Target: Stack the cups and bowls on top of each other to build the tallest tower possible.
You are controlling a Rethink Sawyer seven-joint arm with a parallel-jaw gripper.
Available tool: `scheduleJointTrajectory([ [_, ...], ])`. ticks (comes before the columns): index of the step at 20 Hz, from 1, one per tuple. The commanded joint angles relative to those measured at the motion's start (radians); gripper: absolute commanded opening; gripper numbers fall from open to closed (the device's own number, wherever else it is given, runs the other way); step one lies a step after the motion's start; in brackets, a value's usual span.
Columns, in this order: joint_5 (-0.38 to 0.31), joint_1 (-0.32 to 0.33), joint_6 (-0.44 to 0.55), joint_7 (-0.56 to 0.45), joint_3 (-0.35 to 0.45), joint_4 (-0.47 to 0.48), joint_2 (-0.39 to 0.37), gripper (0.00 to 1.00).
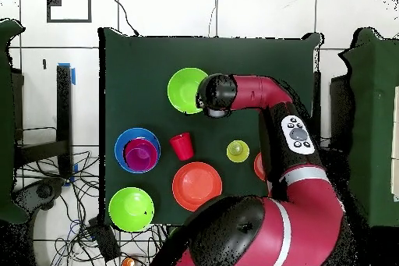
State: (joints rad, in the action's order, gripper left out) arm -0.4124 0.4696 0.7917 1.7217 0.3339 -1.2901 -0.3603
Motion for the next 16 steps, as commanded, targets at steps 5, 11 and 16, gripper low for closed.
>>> scheduleJointTrajectory([
  [5,-0.080,-0.027,-0.110,-0.054,0.022,-0.032,0.055,1.00],
  [11,-0.098,-0.029,-0.141,-0.053,0.005,-0.007,0.085,1.00],
  [16,-0.090,-0.036,-0.153,-0.032,-0.015,-0.005,0.086,1.00],
])
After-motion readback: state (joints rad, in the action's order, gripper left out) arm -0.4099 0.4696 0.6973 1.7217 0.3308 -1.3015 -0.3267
